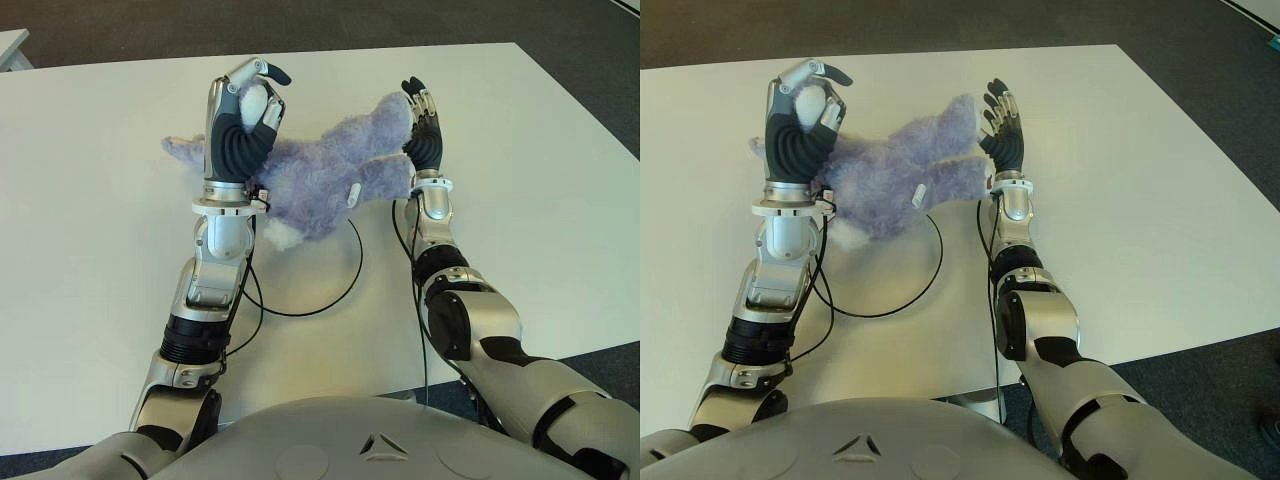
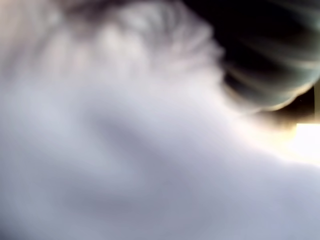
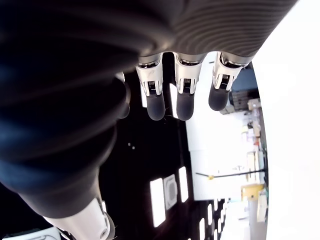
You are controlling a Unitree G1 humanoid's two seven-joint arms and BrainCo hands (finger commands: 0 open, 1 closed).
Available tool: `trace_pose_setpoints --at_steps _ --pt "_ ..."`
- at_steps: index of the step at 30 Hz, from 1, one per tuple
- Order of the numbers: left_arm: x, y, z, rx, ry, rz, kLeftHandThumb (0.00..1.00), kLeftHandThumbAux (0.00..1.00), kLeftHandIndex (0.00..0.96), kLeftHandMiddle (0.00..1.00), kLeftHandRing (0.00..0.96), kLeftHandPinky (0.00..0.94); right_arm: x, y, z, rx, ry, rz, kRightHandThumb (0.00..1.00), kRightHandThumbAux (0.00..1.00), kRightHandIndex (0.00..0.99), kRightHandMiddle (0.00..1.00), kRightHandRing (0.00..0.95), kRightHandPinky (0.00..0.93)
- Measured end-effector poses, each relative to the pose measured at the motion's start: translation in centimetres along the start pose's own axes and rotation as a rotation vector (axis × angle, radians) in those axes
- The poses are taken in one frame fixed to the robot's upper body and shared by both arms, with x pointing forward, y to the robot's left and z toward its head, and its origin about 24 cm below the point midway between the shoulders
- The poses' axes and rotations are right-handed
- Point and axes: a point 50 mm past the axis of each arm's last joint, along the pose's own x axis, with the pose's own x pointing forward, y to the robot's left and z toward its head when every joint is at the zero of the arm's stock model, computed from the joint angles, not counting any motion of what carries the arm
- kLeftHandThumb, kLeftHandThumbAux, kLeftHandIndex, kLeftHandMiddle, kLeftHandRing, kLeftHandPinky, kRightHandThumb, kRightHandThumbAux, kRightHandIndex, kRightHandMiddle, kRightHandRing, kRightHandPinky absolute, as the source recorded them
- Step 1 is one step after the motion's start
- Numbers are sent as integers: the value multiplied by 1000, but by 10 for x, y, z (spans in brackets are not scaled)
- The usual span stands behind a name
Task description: Put the doll into the plate.
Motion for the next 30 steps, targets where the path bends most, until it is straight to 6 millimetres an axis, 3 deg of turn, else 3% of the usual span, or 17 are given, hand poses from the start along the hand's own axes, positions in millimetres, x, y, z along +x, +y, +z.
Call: trace_pose_setpoints --at_steps 30 --pt "-6 -1 -11 -26 113 -23 734 695 444 839 847 859 0 -3 0 -4 0 -4 233 815 94 108 85 71"
